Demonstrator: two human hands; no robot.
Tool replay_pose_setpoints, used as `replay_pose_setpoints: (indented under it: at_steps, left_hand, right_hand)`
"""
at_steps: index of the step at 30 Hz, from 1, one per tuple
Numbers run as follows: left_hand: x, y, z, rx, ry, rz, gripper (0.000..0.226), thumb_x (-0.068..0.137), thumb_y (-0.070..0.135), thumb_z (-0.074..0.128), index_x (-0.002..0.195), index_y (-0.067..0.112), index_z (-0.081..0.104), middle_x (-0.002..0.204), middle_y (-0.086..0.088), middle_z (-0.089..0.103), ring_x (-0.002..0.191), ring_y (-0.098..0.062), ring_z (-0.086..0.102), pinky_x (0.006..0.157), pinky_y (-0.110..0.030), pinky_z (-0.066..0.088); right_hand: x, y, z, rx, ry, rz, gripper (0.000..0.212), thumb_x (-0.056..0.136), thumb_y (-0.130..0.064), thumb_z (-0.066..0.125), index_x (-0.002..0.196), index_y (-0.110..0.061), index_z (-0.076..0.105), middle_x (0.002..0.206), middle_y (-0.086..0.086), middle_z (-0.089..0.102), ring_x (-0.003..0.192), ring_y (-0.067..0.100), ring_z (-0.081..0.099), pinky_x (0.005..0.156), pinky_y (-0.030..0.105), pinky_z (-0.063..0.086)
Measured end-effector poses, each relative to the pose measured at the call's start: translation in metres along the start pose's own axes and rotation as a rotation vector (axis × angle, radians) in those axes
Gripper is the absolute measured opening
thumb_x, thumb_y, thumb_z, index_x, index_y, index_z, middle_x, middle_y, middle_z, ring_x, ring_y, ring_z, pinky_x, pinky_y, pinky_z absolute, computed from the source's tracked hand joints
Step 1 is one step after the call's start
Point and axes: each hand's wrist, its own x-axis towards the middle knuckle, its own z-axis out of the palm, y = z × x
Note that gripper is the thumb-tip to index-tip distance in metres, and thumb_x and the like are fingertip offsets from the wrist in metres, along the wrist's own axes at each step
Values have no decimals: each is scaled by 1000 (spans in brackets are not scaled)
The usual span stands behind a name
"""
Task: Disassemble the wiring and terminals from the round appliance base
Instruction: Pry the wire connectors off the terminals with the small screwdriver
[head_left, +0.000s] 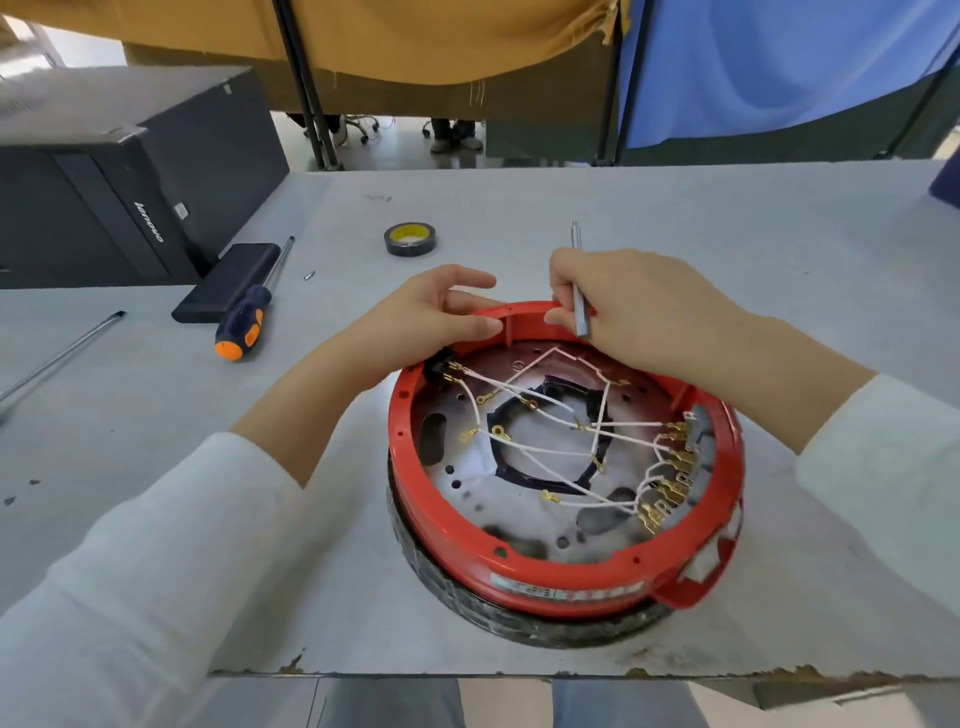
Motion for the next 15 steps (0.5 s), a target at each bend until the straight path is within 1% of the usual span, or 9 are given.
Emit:
replay_pose_setpoints:
  at_steps: [2,4,7,9,10,12,13,14,15]
  left_hand:
    - [-5,0,-1,82,64,28,33,88,23,64,120,26,54,109,12,70,96,-1,66,87,-15,48]
    - [-14,-1,-1,114,114,29,24,92,30,58,116,31,56,109,18,67,96,8,62,81,-7,45]
    - [-26,-6,2,58,184,2,22,96,31,50,115,31,60,109,21,66,96,11,59,81,-7,44]
    - [-31,-7,9,52,189,-2,24,99,27,45,115,28,63,109,16,67,94,10,60,82,-7,45]
    - [-32,-7,13,53,177,3,26,100,24,43,114,25,65,109,10,67,98,5,60,89,-11,45]
    - [-30,-10,20,32,146,12,29,101,21,40,111,19,67,112,-4,68,109,-19,61,103,-34,43]
    - [-29,-10,22,8,133,12,30,101,22,39,110,17,68,112,-10,67,110,-30,59,104,-43,41]
    - [-26,-9,22,-12,124,11,31,102,23,39,108,16,68,112,-13,67,111,-35,58,104,-47,40]
    - [-24,-9,22,-24,117,10,31,102,23,39,107,17,69,110,-12,68,109,-34,59,103,-48,41]
  right_hand:
    - [4,5,3,-59,34,-13,27,93,-36,57,78,-30,34,70,-9,46,69,20,48,51,29,25]
    - [5,6,3,-94,46,8,27,91,-36,60,80,-28,37,70,-8,45,68,22,46,49,26,21]
    - [5,6,0,-125,40,83,29,87,-32,64,79,-26,37,66,-8,38,67,23,42,48,27,18]
    - [3,8,-2,-139,4,130,33,87,-33,65,75,-26,35,65,-9,36,64,21,38,49,27,19]
    - [1,7,-4,-152,-10,143,36,87,-38,64,72,-26,33,66,-7,39,64,21,39,50,28,21]
    - [-2,6,-6,-168,45,127,38,91,-53,52,71,-25,35,70,-1,50,68,24,44,56,30,30]
    - [-3,5,-7,-143,120,102,39,91,-59,42,75,-24,38,70,0,54,69,24,48,58,32,34]
    - [-4,2,-8,-63,166,88,43,91,-63,34,80,-23,43,68,-1,57,70,22,52,60,33,38]
    - [-3,-2,-11,102,157,73,46,92,-63,28,84,-23,49,66,-2,60,68,16,55,61,33,42]
